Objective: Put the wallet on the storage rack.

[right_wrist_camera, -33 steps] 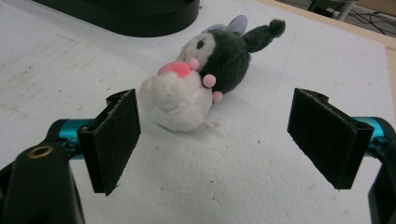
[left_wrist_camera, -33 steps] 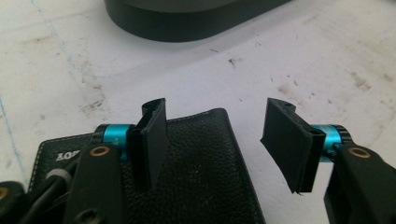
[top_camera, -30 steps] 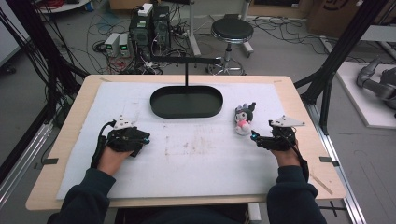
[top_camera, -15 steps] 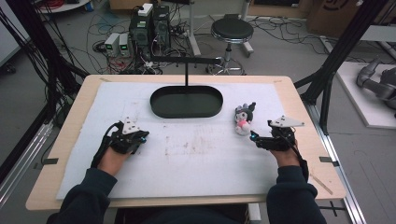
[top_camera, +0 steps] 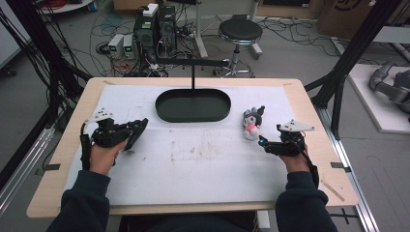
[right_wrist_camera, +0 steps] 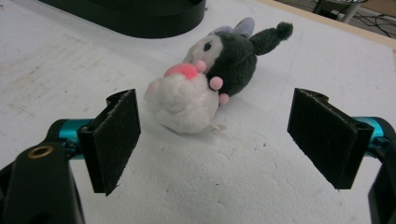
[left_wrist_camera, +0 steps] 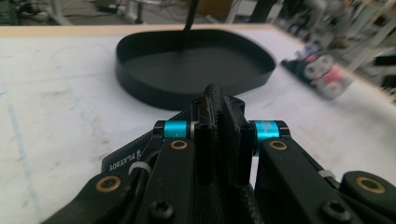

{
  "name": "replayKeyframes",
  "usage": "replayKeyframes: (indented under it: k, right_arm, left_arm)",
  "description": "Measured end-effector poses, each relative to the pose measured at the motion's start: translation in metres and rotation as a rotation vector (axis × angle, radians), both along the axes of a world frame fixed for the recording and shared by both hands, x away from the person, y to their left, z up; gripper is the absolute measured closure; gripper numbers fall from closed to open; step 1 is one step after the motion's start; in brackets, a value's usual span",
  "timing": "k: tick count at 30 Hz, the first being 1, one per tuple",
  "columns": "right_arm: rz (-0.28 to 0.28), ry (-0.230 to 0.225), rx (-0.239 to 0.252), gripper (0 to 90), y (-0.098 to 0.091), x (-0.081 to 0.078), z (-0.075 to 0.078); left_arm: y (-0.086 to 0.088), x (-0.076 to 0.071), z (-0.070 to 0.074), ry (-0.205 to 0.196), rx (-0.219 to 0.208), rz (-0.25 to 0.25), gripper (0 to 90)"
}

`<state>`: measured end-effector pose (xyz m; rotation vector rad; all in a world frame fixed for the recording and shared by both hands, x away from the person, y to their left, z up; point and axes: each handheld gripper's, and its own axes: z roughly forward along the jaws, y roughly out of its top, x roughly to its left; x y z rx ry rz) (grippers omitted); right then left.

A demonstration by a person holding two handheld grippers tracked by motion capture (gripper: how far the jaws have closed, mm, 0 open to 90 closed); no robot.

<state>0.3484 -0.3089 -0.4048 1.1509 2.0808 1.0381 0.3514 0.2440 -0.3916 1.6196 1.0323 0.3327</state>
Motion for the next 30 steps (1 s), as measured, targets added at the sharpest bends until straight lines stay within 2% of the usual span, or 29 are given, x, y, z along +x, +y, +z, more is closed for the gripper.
replayKeyframes:
  k: [8,10,12,15,18,19,22,27,30]
  right_arm:
    - [0.001,0.000,0.002,17.3,-0.002,0.000,0.000]
    - [-0.003,0.002,0.003,17.3,-0.002,0.000,0.000]
    - [-0.001,0.002,0.001,17.3,-0.001,0.000,0.000]
    - [0.000,0.004,0.002,17.3,0.000,0.000,0.000]
    - [-0.001,0.003,0.002,17.3,0.000,0.000,0.000]
    - [0.001,0.003,0.001,17.3,0.000,0.000,0.000]
    - [0.003,0.001,0.001,17.3,0.000,-0.001,0.000]
    - [0.003,0.004,0.000,17.3,0.000,-0.001,0.000]
    - [0.008,0.003,0.000,17.3,0.000,-0.001,0.000]
  left_arm:
    - [-0.007,0.000,0.007,0.007,-0.176,-0.088,83.3]
    - [-0.010,0.000,0.007,0.010,-0.162,-0.089,83.3]
    - [-0.012,0.001,0.005,0.021,-0.121,-0.074,83.2]
    - [-0.013,0.004,0.004,0.017,-0.078,-0.024,83.1]
    - [-0.014,0.005,0.008,-0.012,0.007,0.048,82.9]
    - [-0.013,0.005,0.008,-0.016,0.016,0.063,82.8]
    - [-0.007,0.008,0.006,-0.008,0.024,0.117,82.1]
    - [0.007,0.011,0.003,0.005,0.009,0.185,79.8]
    - [0.015,0.013,-0.001,0.007,-0.035,0.184,74.7]
